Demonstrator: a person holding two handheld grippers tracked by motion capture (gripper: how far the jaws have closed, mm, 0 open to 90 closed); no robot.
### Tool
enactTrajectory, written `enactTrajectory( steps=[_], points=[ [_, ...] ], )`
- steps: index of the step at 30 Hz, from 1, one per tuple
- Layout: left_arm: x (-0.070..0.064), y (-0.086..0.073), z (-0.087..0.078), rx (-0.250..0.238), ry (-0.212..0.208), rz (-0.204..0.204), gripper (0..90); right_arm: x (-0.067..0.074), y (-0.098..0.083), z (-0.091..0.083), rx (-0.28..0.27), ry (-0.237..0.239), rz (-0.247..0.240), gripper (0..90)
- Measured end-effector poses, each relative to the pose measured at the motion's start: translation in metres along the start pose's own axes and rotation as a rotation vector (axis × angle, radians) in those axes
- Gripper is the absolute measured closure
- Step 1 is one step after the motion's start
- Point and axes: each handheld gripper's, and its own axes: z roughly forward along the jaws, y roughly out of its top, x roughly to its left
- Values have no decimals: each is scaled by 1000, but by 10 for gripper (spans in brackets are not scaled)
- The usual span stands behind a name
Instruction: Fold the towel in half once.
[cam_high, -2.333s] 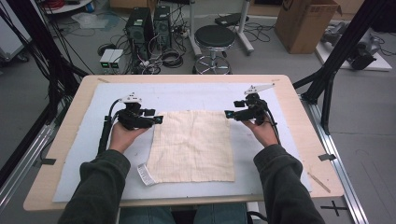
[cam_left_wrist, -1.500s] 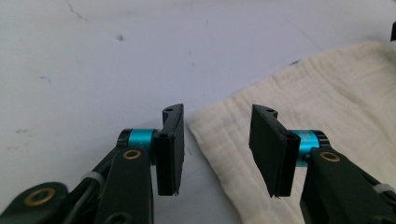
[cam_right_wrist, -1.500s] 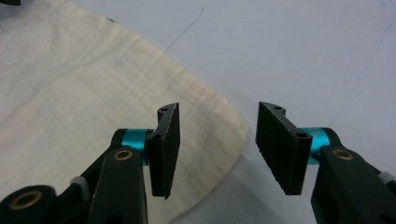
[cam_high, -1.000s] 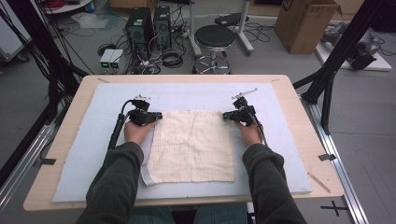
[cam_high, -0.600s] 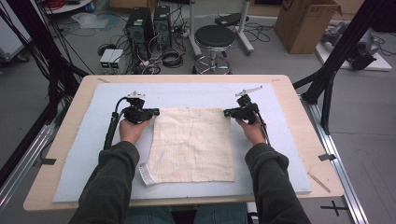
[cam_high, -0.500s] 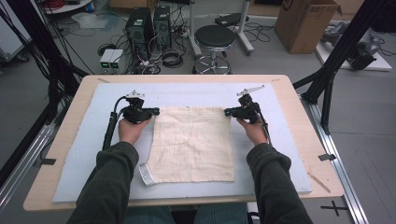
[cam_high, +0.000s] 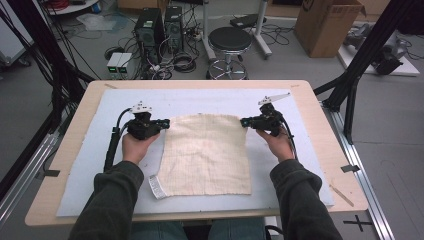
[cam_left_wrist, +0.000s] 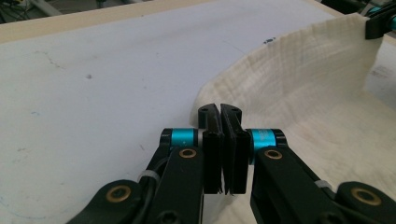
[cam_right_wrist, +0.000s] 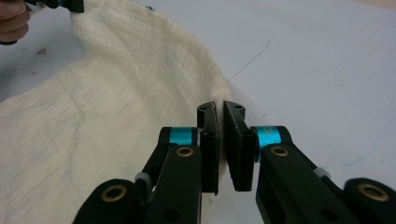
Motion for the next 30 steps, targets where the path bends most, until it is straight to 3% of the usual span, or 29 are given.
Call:
enactTrajectory(
  steps=[5,9,15,30],
  points=[
    [-5,-7,-10,22,-5,45,871,5,-7,-4,8,29,2,848],
    [-8,-11,-19,9,-16,48,871,12,-7,-10,0,56,-15,848],
    [-18,-15,-33,8,-28,97,871,24,-10,-17,11,74,-26,848],
    [-33,-34,-55,18,-54,143,871,44,-35,-31,13,107,-42,847]
  ],
)
